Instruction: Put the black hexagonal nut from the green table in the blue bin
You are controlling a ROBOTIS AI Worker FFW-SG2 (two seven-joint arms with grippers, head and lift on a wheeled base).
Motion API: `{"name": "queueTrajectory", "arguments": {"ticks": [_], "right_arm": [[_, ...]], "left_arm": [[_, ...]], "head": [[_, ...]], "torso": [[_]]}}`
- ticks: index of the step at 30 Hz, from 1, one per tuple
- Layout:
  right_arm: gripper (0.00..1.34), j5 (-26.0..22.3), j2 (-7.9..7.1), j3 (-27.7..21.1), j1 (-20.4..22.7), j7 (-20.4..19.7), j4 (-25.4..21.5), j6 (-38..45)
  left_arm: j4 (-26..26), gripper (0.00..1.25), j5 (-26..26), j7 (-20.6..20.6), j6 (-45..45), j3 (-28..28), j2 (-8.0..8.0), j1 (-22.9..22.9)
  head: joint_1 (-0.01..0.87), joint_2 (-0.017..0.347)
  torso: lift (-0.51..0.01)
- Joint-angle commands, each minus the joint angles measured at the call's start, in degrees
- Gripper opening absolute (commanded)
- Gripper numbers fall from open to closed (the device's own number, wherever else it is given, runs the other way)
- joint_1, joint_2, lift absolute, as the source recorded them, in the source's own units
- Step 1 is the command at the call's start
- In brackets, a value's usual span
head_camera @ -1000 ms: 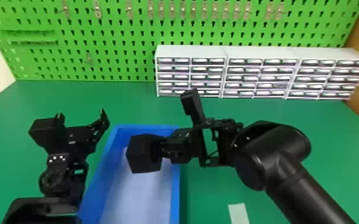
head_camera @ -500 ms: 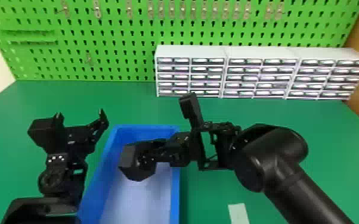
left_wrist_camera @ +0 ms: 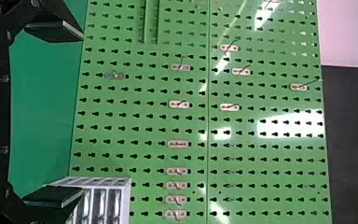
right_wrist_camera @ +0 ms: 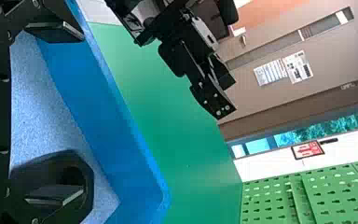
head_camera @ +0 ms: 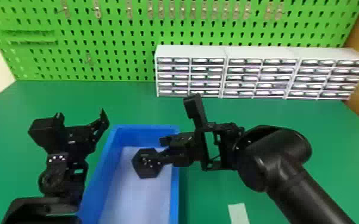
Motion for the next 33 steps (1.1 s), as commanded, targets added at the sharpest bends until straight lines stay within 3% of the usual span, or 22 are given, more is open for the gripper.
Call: {"name": "queueTrajectory", "arguments": {"ticks": [1,16,25,33], "right_arm": [[1.2,1.09,0.09,-1.59,0.52,0.0,-0.18,-0.28],[1.21,8.47,1.58,-17.76,3.6,-0.52,-2.37,-3.01],[1.21,9.97,2.55,-24.0,6.5,-6.85,-4.48,-8.02],[1.2,8.91,3.78,-26.9,11.77,-18.45,-7.38,-17.33]], "left_arm": [[0.0,1.12,0.0,0.0,0.0,-0.08,0.0,0.14],[0.0,1.12,-0.09,0.0,0.0,-0.52,0.0,0.06],[0.0,1.12,-0.09,0.0,0.0,-0.69,0.0,0.06],[0.0,1.12,-0.09,0.0,0.0,-0.78,-0.09,0.06]], "head": [[0.657,0.057],[0.657,0.057],[0.657,0.057],[0.657,0.057]], "torso": [[-0.095],[-0.095],[-0.095],[-0.095]]}}
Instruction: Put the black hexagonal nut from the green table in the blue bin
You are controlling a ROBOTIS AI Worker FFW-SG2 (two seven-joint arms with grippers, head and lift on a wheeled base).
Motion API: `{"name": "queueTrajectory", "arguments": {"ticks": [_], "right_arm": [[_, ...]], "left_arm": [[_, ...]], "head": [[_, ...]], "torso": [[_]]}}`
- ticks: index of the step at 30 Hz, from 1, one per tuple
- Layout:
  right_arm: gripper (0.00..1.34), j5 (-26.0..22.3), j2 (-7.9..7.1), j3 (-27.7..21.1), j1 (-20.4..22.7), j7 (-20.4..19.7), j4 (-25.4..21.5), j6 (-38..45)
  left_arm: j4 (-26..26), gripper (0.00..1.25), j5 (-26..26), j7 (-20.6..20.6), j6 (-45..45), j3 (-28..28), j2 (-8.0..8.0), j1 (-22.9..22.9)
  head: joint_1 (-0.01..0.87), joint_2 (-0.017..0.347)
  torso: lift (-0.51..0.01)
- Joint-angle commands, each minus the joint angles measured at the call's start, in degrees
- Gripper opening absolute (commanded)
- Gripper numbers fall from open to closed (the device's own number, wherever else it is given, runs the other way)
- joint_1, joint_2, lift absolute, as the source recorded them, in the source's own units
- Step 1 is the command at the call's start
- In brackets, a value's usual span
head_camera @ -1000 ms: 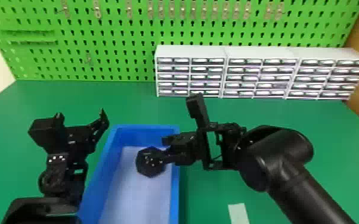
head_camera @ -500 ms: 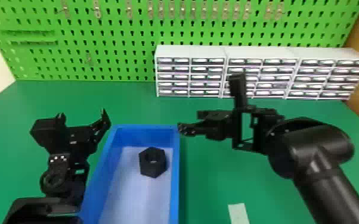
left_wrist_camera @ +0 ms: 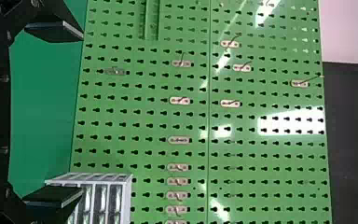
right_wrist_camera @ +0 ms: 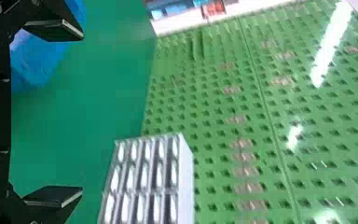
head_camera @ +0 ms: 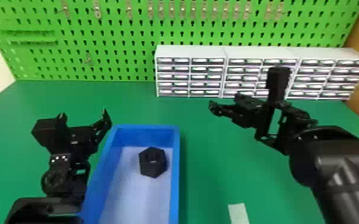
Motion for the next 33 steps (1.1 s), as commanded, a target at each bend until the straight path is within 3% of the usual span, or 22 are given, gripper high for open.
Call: {"name": "queueTrajectory", "arguments": {"ticks": [1,5,11,20,33], "right_arm": [[1.2,-0.95,1.32,-1.77,3.69,-5.34,-1.52,-6.09],[1.2,-0.86,3.16,-4.23,7.03,-9.91,-1.79,-11.36],[1.19,3.0,3.07,-5.64,10.1,-13.34,-1.79,-15.41],[1.19,7.05,3.25,-5.73,16.17,-23.36,-1.61,-27.45],[1.19,9.42,2.55,-4.76,20.47,-27.67,-1.61,-33.6]], "left_arm": [[0.0,1.12,0.0,0.0,0.0,-0.06,-0.02,0.0],[0.0,1.12,0.0,0.09,0.0,-0.06,-0.02,0.09],[0.09,1.12,-0.09,0.09,0.09,-0.24,-0.02,0.09],[0.09,1.12,0.09,0.18,0.09,-0.59,-0.02,0.35],[0.09,1.12,0.79,0.18,0.09,-1.91,-0.02,1.67]], "head": [[0.657,0.057],[0.657,0.057],[0.657,0.057],[0.657,0.057],[0.657,0.057]], "torso": [[-0.095],[-0.095],[-0.095],[-0.095],[-0.095]]}}
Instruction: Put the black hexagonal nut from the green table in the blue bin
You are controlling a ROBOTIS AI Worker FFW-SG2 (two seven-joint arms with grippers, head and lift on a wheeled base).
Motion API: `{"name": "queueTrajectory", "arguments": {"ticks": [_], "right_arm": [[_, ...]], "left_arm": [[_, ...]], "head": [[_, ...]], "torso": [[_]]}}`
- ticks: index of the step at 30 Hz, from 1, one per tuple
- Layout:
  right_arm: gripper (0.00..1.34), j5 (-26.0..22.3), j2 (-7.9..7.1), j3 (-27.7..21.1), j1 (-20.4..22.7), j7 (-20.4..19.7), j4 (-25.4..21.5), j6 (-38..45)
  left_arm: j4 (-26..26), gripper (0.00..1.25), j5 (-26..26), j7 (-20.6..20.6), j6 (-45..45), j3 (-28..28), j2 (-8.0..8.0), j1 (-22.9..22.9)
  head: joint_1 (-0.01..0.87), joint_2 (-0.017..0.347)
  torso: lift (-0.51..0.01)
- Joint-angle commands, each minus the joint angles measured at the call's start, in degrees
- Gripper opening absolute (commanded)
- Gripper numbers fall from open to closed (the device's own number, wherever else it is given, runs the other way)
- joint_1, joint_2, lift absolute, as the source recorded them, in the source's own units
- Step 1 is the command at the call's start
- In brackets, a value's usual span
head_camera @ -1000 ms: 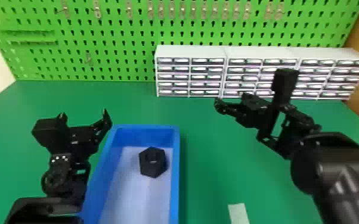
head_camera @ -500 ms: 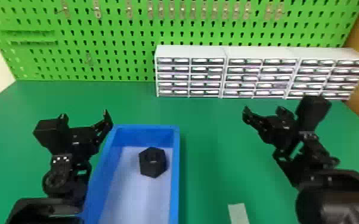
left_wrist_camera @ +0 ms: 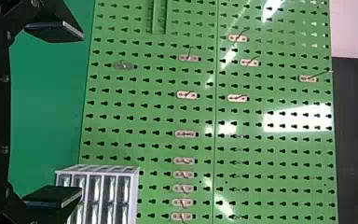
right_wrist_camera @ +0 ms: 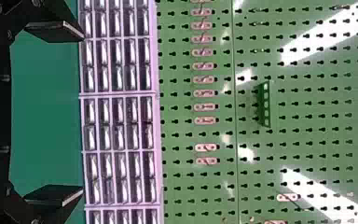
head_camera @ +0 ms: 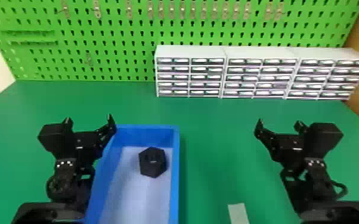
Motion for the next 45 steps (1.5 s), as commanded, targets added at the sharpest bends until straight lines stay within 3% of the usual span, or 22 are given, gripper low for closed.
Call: {"name": "queueTrajectory", "arguments": {"ticks": [1,17,45], "right_arm": [[1.19,0.52,-0.28,0.38,0.84,-0.4,0.0,-1.16],[1.19,1.4,-1.15,1.09,0.23,-1.28,0.0,-1.77],[1.19,1.58,-0.89,0.12,0.05,-1.36,-0.79,-1.6]], "left_arm": [[0.0,1.12,0.15,0.0,-0.01,-0.57,0.0,0.43],[-0.09,1.12,0.15,-0.09,0.08,-1.18,0.09,1.14],[-0.88,1.11,-0.82,-0.18,-0.01,-1.27,0.09,0.08]], "head": [[0.657,0.057],[0.657,0.057],[0.657,0.057]], "torso": [[-0.095],[-0.095],[-0.095]]}}
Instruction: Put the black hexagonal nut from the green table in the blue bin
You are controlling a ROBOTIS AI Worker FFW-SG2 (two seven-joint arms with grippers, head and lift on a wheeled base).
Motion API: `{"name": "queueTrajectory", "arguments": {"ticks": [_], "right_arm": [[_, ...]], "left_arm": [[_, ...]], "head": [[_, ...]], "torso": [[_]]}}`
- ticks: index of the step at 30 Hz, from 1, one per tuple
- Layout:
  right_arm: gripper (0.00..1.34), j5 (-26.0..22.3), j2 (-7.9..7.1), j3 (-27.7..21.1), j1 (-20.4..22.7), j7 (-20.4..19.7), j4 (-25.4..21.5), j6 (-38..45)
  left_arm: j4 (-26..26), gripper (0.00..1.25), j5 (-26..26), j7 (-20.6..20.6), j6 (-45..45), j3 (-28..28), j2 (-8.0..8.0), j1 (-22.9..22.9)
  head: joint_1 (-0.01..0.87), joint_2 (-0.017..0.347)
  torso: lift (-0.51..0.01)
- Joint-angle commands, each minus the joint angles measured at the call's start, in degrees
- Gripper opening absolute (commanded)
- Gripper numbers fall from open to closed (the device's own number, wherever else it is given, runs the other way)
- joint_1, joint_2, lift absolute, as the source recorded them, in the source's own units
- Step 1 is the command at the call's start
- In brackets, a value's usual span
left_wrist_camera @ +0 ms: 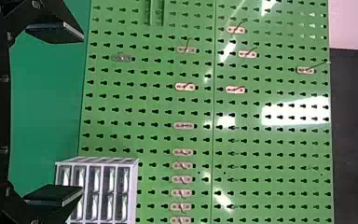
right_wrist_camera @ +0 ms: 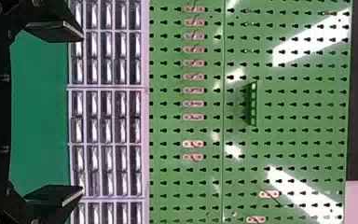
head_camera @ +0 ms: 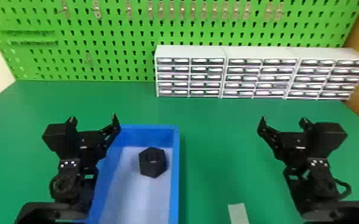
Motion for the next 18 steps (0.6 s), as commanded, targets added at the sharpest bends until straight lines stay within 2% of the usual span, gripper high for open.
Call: {"name": "queueTrajectory", "arguments": {"ticks": [1,18], "right_arm": [[1.19,0.23,-0.05,-0.05,-0.11,0.02,-0.03,0.26],[1.19,0.4,0.04,-0.23,0.86,0.02,-0.47,0.61]], "left_arm": [[0.0,1.11,-0.04,0.06,0.0,-0.09,0.0,-0.15],[0.0,1.11,-0.04,0.06,0.0,-0.44,0.0,0.21]], "head": [[0.657,0.057],[0.657,0.057]], "torso": [[-0.095],[-0.095]]}}
